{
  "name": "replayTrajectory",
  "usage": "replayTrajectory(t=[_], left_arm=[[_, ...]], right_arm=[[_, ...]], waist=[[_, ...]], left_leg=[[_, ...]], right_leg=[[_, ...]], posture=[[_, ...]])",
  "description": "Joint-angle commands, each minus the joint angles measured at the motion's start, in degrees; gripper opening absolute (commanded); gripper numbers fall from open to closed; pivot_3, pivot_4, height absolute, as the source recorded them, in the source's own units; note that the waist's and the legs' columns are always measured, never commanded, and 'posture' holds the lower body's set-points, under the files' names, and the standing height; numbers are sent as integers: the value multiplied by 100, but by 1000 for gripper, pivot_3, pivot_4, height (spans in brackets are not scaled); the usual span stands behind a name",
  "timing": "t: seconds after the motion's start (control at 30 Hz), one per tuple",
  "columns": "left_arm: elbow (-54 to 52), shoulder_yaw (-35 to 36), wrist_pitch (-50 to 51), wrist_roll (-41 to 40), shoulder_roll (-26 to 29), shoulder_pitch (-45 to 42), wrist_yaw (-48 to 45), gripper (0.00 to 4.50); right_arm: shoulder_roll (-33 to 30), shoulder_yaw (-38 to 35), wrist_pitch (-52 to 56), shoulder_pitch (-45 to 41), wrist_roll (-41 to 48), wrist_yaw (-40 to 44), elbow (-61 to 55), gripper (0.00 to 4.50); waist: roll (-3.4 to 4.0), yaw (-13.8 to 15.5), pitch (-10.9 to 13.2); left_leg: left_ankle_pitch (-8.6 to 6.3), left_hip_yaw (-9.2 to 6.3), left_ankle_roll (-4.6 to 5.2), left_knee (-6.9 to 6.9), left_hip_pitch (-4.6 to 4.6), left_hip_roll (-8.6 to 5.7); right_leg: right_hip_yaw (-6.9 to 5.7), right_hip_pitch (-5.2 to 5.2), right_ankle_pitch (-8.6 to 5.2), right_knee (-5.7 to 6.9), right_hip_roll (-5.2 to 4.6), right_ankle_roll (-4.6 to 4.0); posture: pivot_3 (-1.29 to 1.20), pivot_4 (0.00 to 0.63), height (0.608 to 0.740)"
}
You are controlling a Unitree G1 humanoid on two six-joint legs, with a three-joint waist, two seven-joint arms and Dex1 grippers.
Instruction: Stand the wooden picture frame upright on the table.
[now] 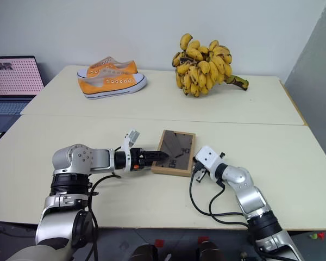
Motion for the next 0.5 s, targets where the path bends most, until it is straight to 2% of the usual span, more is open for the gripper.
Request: replayTrajectory(t=[0.03,0.27,0.5], left_arm=[[-26,-17,72,-84,-110,-27,41,3546],[-28,88,184,-134,-60,-56,44,3546],[0,295,347,-239,54,-150,-7,3546]], right_arm=[[149,30,-28,-184,-3,-91,-139,0],[143,-26,-75,-187,-25,-72,-50,0],[-201,-33,-408,-33,-187,-51,269,0]], waist=[[0,7,0],[0,18,0],[0,11,0]], left_leg=[[0,0,0,0,0,0],[0,-1,-1,0,0,0],[0,-1,-1,-1,0,-1]], right_leg=[[0,0,0,0,-1,0],[-2,0,0,0,-2,0],[-2,0,0,-1,-2,0]], posture=[[0,150,740],[0,150,740],[0,150,740]])
